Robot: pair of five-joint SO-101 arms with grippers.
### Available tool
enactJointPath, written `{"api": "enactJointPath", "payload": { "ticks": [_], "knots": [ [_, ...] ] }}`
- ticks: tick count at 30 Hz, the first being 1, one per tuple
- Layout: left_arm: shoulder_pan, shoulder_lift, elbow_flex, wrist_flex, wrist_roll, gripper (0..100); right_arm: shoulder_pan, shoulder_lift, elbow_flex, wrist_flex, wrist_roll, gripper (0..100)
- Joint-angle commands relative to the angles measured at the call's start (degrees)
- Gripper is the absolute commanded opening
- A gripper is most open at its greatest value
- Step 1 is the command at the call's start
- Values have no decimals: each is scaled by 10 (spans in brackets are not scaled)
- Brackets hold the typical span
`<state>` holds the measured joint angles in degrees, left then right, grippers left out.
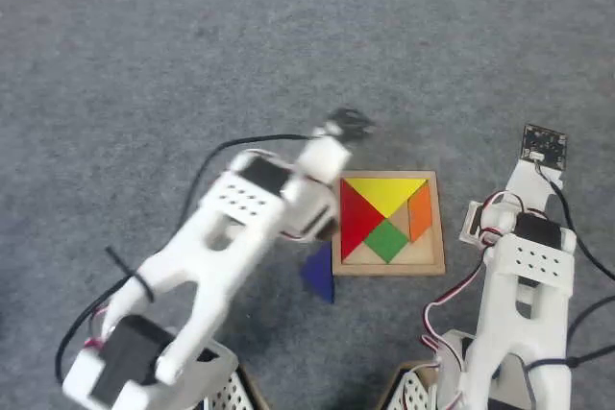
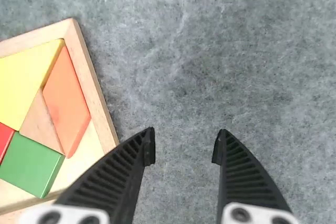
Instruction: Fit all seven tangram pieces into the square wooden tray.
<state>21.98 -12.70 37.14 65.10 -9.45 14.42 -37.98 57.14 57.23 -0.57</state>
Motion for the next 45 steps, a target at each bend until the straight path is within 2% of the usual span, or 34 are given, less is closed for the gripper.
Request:
{"api": "enactJointPath", "payload": {
  "ticks": [1, 8, 18, 25, 33, 42, 45],
  "knots": [
    [-19, -38, 34, -1, 6, 235, -8, 5, -4, -6, 6, 186],
    [-18, -41, 123, -65, 4, 235, -8, 5, -3, -6, 6, 186],
    [-19, -41, 121, -69, 4, 236, -8, 5, -3, -8, 5, 186],
    [-108, -35, 53, -105, -33, 236, -8, 5, -3, -6, 4, 186],
    [-114, -31, 51, -171, -33, 236, -8, 5, -3, -6, 3, 186],
    [-114, 174, -44, -175, -54, 235, -8, 5, -3, -6, 4, 186],
    [-113, 205, -78, -154, -54, 235, -8, 5, -3, -6, 4, 186]
  ]
}}
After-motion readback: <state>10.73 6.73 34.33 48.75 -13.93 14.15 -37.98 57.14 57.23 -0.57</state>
